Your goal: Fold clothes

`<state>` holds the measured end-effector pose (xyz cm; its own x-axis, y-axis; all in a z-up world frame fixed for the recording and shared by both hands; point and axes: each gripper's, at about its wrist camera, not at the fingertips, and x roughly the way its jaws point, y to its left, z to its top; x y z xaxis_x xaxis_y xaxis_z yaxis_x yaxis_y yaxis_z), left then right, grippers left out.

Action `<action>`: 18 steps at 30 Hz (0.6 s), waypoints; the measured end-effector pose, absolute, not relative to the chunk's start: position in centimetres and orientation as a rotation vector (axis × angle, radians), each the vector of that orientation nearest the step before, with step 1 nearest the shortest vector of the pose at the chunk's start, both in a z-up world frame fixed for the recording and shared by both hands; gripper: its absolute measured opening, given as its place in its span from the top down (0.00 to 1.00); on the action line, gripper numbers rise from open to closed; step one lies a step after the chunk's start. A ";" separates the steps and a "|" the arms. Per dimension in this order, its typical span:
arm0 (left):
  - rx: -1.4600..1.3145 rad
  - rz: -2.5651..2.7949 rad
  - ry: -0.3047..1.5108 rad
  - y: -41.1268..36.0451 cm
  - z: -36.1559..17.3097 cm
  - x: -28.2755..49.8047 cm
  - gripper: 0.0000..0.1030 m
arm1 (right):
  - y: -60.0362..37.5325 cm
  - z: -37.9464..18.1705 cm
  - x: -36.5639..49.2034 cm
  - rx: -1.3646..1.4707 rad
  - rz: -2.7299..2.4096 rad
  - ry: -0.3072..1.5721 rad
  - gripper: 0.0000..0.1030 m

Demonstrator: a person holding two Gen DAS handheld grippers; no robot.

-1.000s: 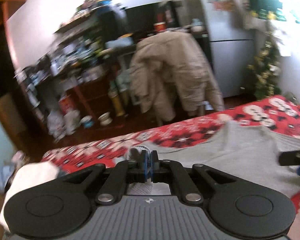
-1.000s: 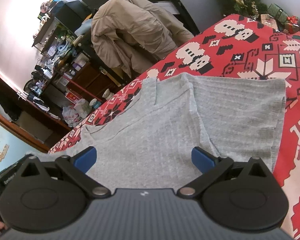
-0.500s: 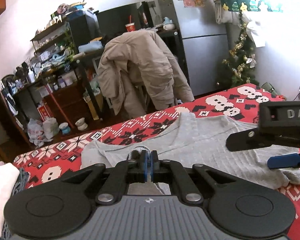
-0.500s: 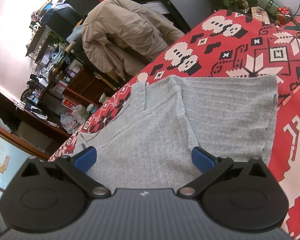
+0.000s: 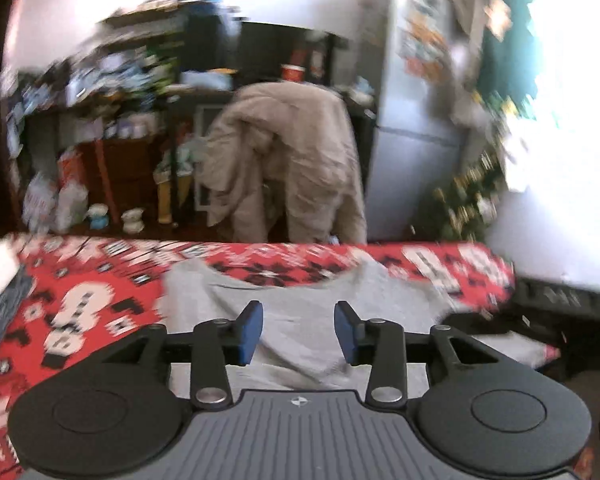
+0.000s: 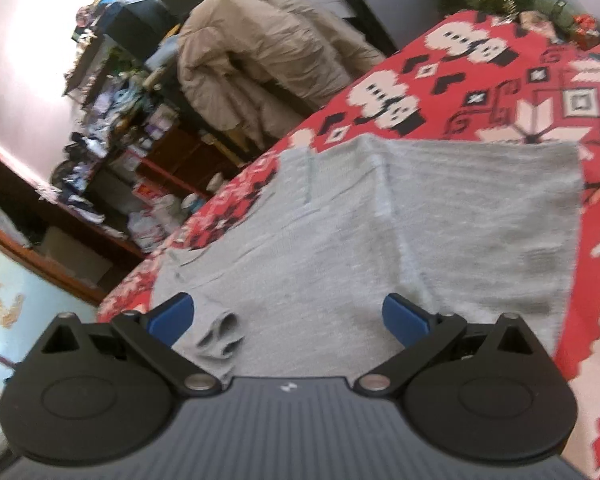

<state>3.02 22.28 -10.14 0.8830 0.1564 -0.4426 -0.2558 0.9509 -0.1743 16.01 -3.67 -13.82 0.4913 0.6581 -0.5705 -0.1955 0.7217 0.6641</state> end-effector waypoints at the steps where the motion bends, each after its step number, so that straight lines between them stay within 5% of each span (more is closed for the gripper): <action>1: -0.276 0.223 0.434 23.6 -10.3 2.7 0.63 | -3.4 -13.8 16.0 0.580 0.568 0.920 0.06; 4: -0.382 0.246 0.459 27.1 -10.8 2.5 0.82 | -2.2 -13.6 15.8 0.571 0.600 0.906 0.18; 8: -0.457 0.206 0.488 28.5 -11.7 2.1 0.90 | 0.2 -13.7 15.6 0.520 0.689 0.934 0.64; 18: -0.460 0.139 0.631 28.2 -14.1 2.7 0.90 | 5.1 -15.6 14.7 0.465 0.778 1.065 0.66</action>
<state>2.68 28.16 -14.11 0.8020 -0.0126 -0.5972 -0.2628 0.8904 -0.3716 14.70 5.09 -15.62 0.2630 0.7579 -0.5971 -0.3379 0.6520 0.6788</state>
